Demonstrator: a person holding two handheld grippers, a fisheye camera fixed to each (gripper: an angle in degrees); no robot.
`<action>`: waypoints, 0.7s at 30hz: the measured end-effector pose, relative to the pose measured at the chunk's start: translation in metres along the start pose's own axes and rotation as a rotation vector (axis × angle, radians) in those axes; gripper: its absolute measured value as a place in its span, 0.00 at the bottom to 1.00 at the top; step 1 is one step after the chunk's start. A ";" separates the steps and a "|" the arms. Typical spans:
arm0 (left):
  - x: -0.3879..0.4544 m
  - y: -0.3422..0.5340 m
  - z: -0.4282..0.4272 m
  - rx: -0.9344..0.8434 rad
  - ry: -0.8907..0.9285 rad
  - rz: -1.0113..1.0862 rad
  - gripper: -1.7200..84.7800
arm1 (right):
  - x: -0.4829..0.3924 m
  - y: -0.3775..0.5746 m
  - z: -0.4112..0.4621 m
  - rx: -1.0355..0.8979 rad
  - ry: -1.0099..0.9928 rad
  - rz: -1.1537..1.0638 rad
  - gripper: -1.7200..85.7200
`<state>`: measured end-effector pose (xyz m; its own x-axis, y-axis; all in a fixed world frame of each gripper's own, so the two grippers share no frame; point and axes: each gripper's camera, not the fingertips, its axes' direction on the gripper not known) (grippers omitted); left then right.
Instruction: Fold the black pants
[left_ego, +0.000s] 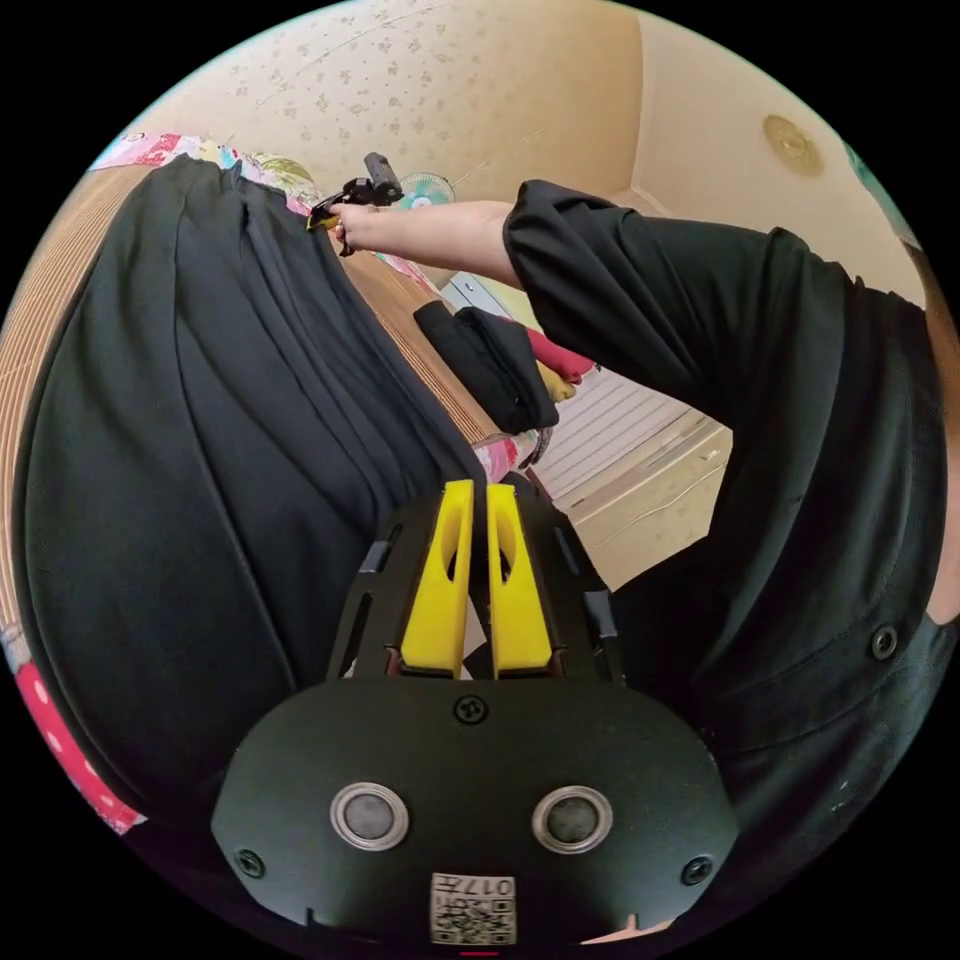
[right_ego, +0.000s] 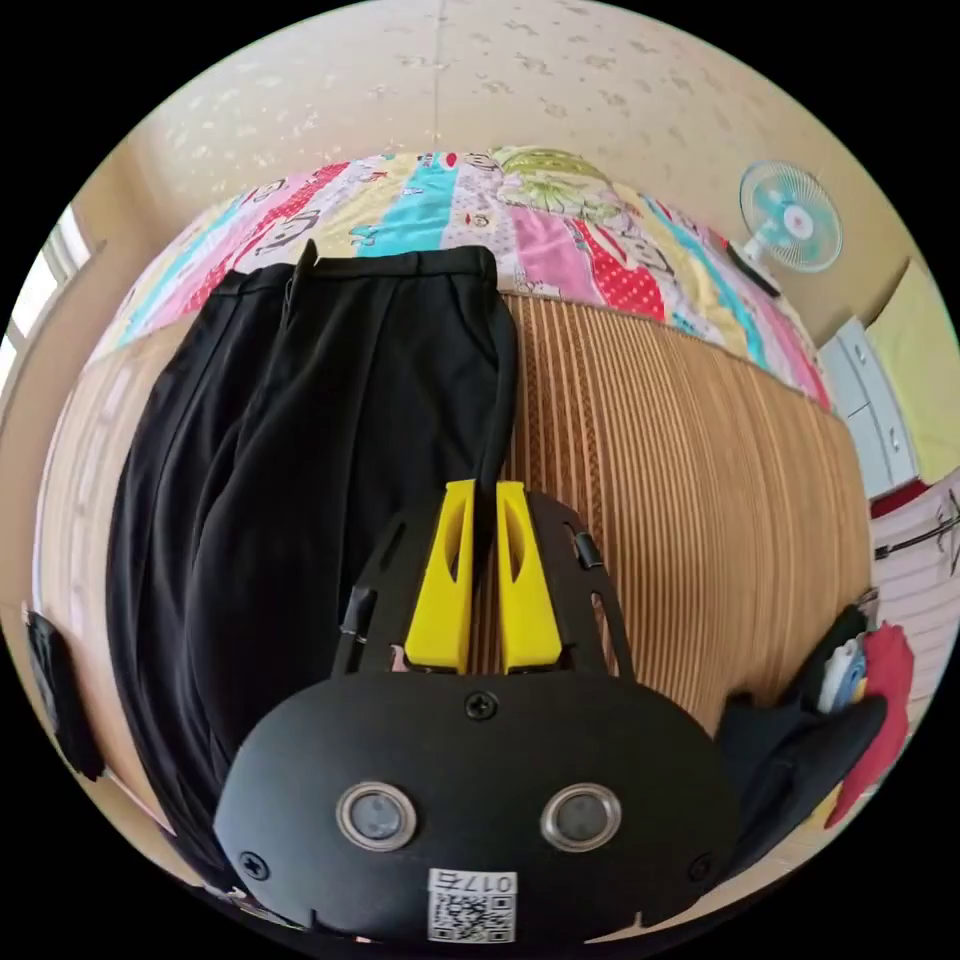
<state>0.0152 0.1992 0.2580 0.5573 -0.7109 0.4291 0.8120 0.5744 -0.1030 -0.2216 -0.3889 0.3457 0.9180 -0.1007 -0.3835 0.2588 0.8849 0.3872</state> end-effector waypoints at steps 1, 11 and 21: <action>0.002 -0.001 -0.002 -0.018 -0.006 0.004 0.04 | -0.030 0.000 -0.019 0.071 0.098 -0.046 0.06; 0.032 0.037 -0.093 -0.056 -0.207 0.069 0.06 | -0.232 -0.007 -0.138 0.399 -0.035 -0.184 0.05; -0.002 0.074 -0.134 0.292 -0.280 -0.116 0.12 | -0.230 0.041 -0.143 0.251 -0.459 -0.212 0.05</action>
<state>0.0972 0.1891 0.1292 0.3637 -0.6633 0.6541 0.7609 0.6165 0.2022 -0.4653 -0.2646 0.3303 0.8603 -0.5013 -0.0926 0.4638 0.6942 0.5504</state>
